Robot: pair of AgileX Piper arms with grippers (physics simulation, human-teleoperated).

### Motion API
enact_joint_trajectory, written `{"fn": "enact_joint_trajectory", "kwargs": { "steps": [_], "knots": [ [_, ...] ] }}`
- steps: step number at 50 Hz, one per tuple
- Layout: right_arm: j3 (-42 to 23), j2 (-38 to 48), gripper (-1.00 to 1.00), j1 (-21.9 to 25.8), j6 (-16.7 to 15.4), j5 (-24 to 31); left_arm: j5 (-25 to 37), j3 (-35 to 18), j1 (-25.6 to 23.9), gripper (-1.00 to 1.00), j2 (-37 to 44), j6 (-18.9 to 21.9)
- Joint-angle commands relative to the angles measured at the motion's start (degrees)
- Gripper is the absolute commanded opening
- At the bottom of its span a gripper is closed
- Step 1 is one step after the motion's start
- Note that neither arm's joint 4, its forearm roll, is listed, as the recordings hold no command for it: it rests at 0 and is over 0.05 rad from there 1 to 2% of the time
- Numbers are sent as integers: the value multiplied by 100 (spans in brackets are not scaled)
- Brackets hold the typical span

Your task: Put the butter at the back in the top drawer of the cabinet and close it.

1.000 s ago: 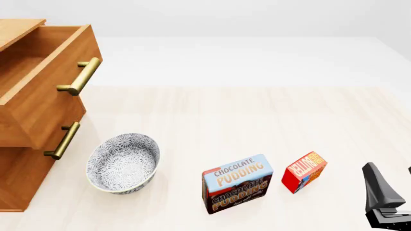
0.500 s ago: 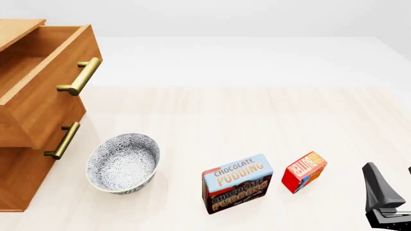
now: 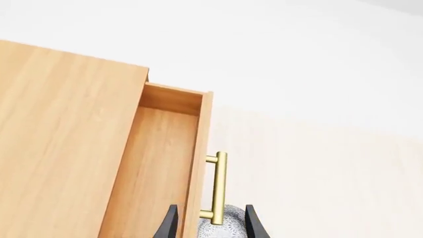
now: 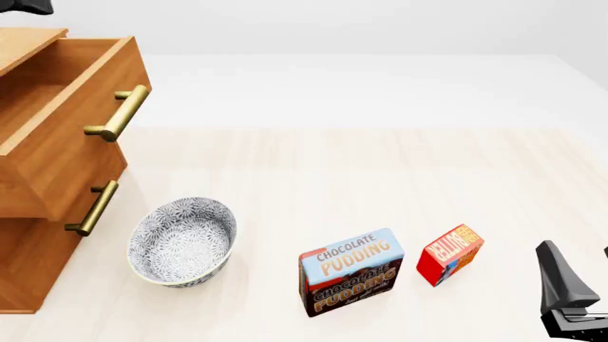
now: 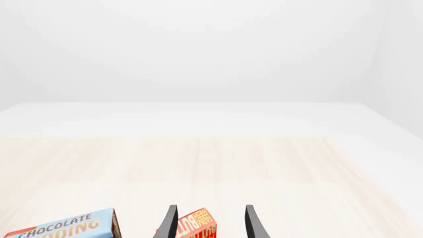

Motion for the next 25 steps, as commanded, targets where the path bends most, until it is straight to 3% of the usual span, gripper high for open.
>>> {"fn": "enact_joint_trajectory", "kwargs": {
  "steps": [1,25],
  "knots": [
    [0,0,100,0,0,0,-114,152,17,100,24,-19],
    [0,0,100,0,0,0,-227,363,142,100,27,75]
  ]
}}
